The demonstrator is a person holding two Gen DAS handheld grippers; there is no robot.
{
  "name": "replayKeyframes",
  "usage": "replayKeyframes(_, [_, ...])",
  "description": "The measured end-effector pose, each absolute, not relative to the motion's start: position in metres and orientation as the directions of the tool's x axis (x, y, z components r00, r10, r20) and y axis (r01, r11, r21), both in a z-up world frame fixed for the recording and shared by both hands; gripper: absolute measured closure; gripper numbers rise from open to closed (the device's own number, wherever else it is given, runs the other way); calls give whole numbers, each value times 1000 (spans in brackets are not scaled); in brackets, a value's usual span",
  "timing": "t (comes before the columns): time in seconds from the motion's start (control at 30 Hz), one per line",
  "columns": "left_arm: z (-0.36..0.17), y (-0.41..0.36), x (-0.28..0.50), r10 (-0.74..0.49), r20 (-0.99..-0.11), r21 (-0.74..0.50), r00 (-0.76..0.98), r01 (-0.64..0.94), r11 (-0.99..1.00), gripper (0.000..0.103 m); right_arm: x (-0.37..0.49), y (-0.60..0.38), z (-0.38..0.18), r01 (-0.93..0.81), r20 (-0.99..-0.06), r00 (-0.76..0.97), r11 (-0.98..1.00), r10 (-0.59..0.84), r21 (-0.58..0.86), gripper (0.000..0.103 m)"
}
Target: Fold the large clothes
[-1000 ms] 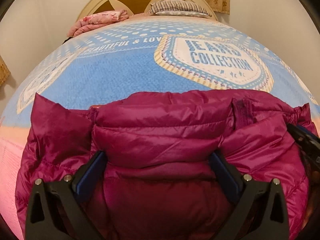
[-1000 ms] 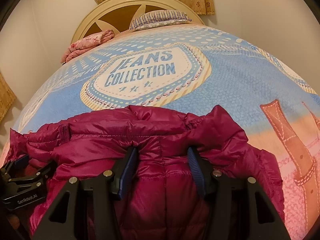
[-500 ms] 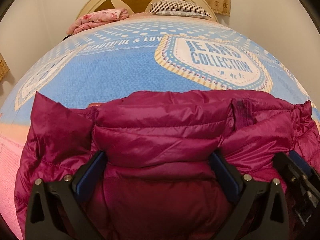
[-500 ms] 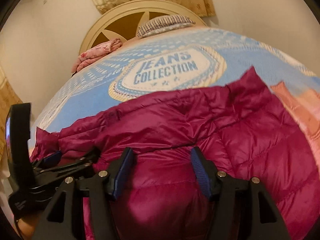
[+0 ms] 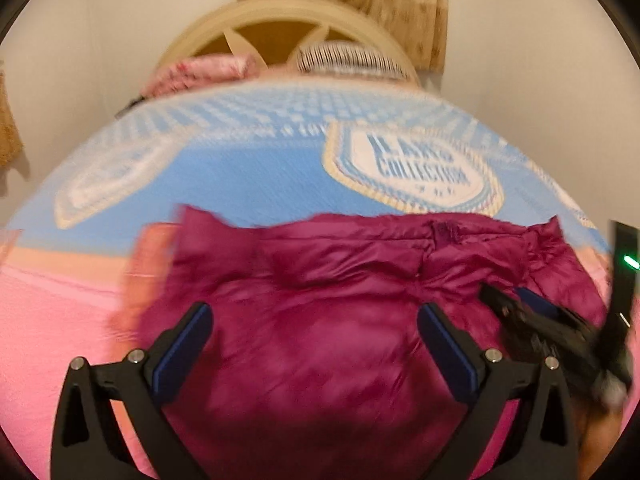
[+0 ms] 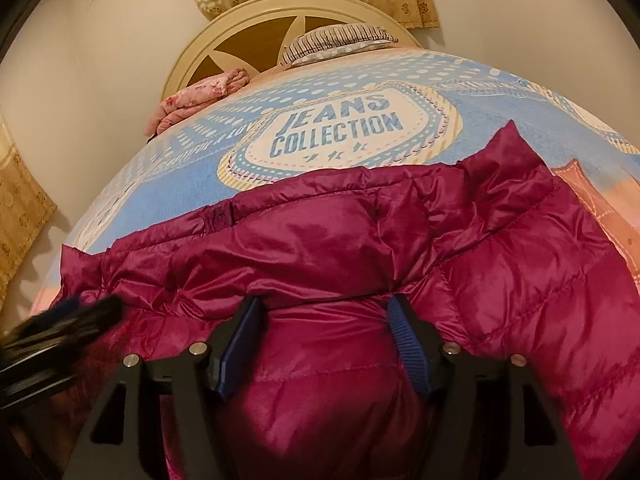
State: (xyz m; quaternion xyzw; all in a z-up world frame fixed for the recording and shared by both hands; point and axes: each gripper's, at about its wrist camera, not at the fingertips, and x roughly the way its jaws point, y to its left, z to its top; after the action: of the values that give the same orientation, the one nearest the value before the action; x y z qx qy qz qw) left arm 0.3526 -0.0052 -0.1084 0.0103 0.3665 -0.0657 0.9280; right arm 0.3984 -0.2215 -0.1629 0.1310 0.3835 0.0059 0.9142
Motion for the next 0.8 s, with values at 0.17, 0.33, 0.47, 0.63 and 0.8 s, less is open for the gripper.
replayKeyframes(0.17, [-113,64,303,-65,-679,-74,731,19,997,0,394,-217,-160,76,-684,722,970,105,229,34])
replayKeyframes(0.33, [-149,91,289,-126,-736,-178,665,-12,984,0,384,-219,-151,38,-629,764,963,144,266,33])
replayKeyframes(0.47, [-157,87,286,-208,-728,-260,654,17,965,0,374,-198,-132,-34,-615,777,984,137,175,33])
replayKeyframes(0.63, [-161,85,295,-328,-719,-366,612,68,928,0,383,-172,-131,-60,-704,704,996,90,68,33])
replayKeyframes(0.8, [-163,80,302,-389,-716,-402,580,113,908,16,402,-157,-156,-77,-778,628,997,23,-32,31])
